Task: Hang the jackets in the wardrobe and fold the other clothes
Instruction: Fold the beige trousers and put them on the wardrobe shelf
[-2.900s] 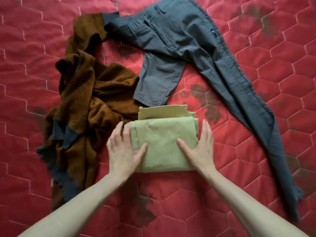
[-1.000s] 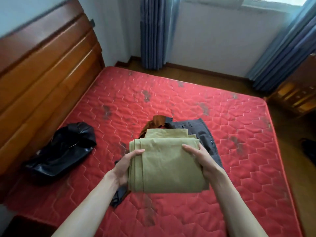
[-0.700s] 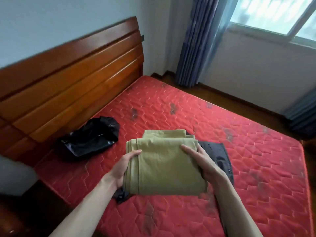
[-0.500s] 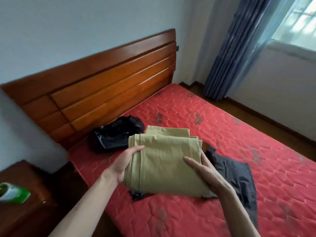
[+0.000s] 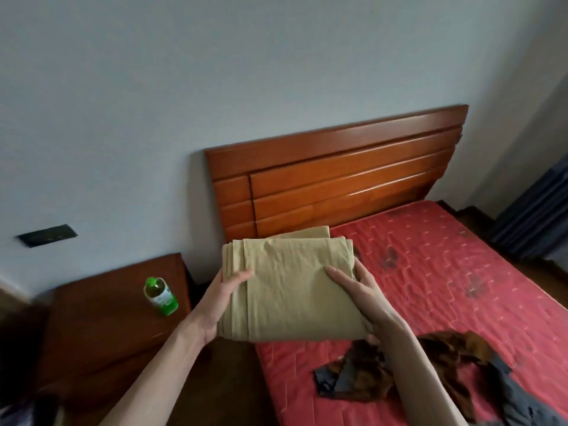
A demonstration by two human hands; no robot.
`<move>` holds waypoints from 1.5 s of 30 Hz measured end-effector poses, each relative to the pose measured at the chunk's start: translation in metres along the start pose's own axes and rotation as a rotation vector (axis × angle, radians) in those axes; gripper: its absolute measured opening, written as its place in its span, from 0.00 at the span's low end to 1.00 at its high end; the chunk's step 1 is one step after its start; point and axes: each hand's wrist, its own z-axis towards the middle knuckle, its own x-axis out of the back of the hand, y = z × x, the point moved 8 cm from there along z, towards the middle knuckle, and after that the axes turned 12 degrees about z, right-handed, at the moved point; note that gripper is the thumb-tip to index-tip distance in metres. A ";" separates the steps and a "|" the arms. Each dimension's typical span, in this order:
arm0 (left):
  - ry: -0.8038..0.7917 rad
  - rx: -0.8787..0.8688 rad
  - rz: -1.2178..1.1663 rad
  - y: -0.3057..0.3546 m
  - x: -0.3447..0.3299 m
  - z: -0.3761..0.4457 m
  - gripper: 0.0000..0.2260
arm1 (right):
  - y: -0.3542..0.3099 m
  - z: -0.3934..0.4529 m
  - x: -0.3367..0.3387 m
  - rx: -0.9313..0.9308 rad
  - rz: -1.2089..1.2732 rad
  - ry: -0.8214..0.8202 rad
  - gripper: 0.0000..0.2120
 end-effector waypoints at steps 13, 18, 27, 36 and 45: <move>0.321 -0.070 -0.135 -0.005 0.216 -0.024 0.22 | 0.031 0.083 -0.227 -0.072 -0.096 -0.302 0.18; 0.470 -0.054 -0.197 -0.019 0.280 -0.054 0.19 | 0.048 0.103 -0.313 -0.132 -0.129 -0.450 0.17; 0.803 -0.003 -0.357 -0.043 0.398 -0.107 0.25 | 0.094 0.141 -0.478 -0.232 -0.242 -0.704 0.19; 1.151 0.002 -0.470 -0.044 0.486 -0.146 0.24 | 0.121 0.173 -0.646 -0.307 -0.374 -0.987 0.19; 1.380 0.007 -0.567 -0.063 0.547 -0.191 0.29 | 0.165 0.165 -0.749 -0.596 -0.347 -1.193 0.32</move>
